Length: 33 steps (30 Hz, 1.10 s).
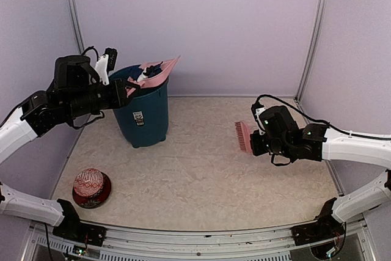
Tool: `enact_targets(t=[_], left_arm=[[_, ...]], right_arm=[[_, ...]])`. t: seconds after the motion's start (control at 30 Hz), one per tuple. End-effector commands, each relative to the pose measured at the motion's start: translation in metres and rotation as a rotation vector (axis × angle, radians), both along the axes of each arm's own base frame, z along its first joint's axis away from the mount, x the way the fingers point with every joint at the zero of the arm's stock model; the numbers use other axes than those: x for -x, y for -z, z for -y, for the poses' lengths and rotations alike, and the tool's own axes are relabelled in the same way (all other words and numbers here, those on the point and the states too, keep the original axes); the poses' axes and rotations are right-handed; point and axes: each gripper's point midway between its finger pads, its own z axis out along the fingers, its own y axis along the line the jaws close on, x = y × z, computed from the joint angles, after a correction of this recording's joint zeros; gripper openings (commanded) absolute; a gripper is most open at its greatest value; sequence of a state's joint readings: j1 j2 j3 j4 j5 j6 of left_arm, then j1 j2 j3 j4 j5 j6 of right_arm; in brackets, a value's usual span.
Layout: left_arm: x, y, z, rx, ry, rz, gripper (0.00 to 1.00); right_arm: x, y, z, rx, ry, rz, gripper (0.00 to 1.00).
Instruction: Sweep away the paper scraps from the table
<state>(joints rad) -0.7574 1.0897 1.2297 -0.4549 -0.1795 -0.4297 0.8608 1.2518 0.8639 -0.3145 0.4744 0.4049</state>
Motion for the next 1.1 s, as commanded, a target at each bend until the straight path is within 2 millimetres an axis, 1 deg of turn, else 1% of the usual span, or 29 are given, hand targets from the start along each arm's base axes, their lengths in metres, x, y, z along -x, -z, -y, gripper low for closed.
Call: enact_targets(t=[0.0, 0.07, 0.27, 0.37, 0.57, 0.6, 0.77, 0.83, 0.9, 1.03, 1.07], left_arm=[[-0.009, -0.02, 0.004, 0.167, 0.08, -0.018, 0.0], [-0.018, -0.02, -0.003, 0.217, 0.082, -0.038, 0.0], [-0.031, -0.018, -0.011, 0.369, 0.138, -0.094, 0.0], [-0.033, -0.02, -0.014, 0.458, 0.175, -0.118, 0.0], [-0.039, -0.016, -0.023, 0.65, 0.231, -0.193, 0.0], [-0.039, -0.021, -0.023, 0.687, 0.25, -0.184, 0.0], [-0.04, -0.023, -0.023, 0.88, 0.299, -0.252, 0.0], [-0.042, -0.021, -0.025, 0.951, 0.293, -0.273, 0.0], [-0.044, -0.024, -0.029, 1.023, 0.285, -0.266, 0.0], [-0.05, -0.031, -0.037, 1.145, 0.264, -0.256, 0.0], [-0.05, -0.036, -0.039, 1.176, 0.265, -0.238, 0.0]], right_arm=[[-0.003, -0.007, 0.001, -0.029, 0.004, 0.028, 0.0], [-0.003, -0.008, 0.002, -0.034, 0.005, 0.03, 0.0], [-0.001, -0.007, 0.004, -0.04, 0.008, 0.028, 0.0], [0.0, -0.005, 0.006, -0.037, 0.013, 0.027, 0.0], [0.0, -0.003, 0.007, -0.04, 0.016, 0.03, 0.0], [0.0, -0.003, 0.007, -0.041, 0.016, 0.03, 0.0], [0.001, -0.001, 0.007, -0.053, 0.017, 0.03, 0.0], [0.001, 0.0, 0.007, -0.055, 0.019, 0.029, 0.0], [0.001, 0.0, 0.008, -0.06, 0.021, 0.029, 0.0], [0.002, -0.002, 0.008, -0.072, 0.022, 0.036, 0.0], [0.001, -0.003, 0.008, -0.075, 0.023, 0.039, 0.0]])
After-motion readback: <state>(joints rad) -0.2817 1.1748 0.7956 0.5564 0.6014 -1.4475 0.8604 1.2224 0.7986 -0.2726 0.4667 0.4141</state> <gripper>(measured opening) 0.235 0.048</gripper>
